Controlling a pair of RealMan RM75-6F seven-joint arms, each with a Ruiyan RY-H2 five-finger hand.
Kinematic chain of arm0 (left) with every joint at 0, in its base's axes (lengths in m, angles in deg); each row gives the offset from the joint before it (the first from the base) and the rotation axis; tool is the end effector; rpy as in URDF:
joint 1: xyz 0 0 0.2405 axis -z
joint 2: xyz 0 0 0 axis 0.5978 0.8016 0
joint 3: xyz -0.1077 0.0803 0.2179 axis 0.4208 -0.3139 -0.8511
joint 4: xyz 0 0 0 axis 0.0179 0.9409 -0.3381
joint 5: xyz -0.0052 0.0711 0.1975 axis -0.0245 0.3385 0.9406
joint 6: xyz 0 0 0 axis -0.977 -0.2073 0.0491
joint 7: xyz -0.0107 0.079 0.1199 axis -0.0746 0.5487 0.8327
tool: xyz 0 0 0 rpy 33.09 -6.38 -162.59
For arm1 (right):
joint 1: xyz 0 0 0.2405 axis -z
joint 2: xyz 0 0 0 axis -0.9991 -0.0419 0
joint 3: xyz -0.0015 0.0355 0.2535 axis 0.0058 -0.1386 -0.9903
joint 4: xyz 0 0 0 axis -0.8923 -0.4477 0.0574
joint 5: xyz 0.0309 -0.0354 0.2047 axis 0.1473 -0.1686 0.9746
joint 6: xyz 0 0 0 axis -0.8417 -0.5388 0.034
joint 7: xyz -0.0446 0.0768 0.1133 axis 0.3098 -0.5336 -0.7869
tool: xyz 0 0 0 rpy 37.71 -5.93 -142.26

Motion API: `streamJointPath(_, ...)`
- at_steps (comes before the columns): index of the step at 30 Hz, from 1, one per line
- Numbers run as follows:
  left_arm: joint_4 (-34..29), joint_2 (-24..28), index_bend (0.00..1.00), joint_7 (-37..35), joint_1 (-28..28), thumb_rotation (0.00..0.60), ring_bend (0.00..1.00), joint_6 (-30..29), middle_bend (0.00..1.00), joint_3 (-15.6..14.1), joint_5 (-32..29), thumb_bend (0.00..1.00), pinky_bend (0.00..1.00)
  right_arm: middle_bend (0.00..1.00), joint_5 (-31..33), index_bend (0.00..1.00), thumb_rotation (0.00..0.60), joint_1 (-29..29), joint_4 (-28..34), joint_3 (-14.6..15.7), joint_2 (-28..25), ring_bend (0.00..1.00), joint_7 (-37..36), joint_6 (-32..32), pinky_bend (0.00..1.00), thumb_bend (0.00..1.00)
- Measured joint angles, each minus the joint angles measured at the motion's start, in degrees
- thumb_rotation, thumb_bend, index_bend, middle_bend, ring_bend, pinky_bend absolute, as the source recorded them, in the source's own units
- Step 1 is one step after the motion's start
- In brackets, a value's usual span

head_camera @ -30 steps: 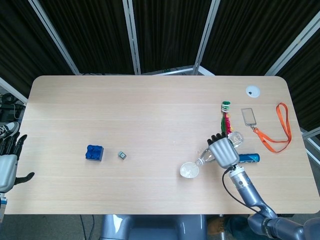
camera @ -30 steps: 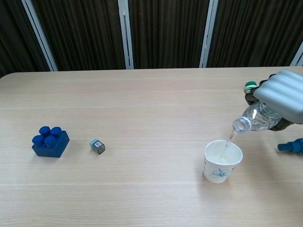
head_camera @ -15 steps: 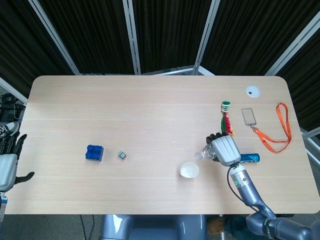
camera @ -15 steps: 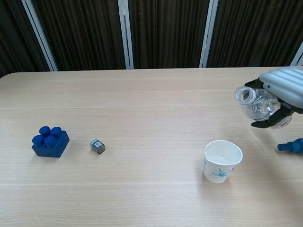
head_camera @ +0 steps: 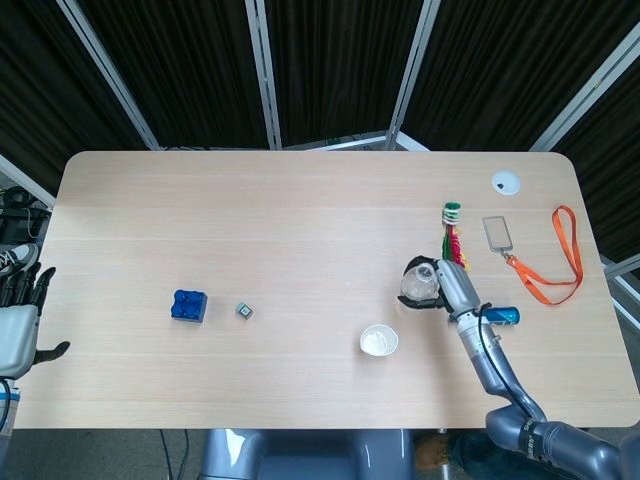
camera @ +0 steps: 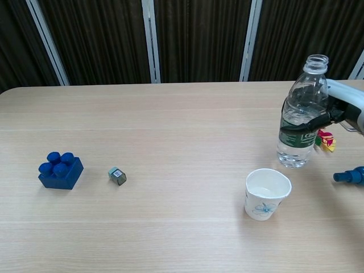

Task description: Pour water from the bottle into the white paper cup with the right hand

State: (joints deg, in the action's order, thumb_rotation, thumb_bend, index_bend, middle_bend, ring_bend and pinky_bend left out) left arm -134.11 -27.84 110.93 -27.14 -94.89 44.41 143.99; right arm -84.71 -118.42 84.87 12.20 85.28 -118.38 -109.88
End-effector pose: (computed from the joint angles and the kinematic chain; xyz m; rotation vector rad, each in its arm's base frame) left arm -0.2801 0.1980 0.1599 -1.3597 -0.8990 -0.5787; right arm -0.2430 -0.3439 0.0022 1.3572 -1.5345 1.3727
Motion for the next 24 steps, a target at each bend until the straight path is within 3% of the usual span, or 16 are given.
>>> streamJointPath(7, 0.1, -0.5, 0.00, 0.9, 0.4, 0.600, 0.00, 0.2, 0.00, 0.1, -1.1, 0.02, 0.00, 0.60, 0.2, 0.61, 0.600, -1.2, -8.4, -0.6, 4.7, 0.51, -10.4, 2.0, 0.50, 0.32)
streamJointPath(17, 0.0, -0.6, 0.00, 1.0, 0.5, 0.600, 0.00, 0.0, 0.00, 0.0, -1.3, 0.02, 0.00, 0.60, -0.3, 0.61, 0.600, -1.4, -12.7, -0.4, 7.9, 0.50, -12.9, 1.0, 0.50, 0.32)
streamJointPath(24, 0.0, -0.5, 0.00, 0.9, 0.6, 0.600, 0.00, 0.1, 0.00, -0.2, -1.2, 0.03, 0.00, 0.58, -2.6, 0.59, 0.600, -1.3, -18.4, 0.8, 10.6, 0.45, -15.9, -2.4, 0.46, 0.17)
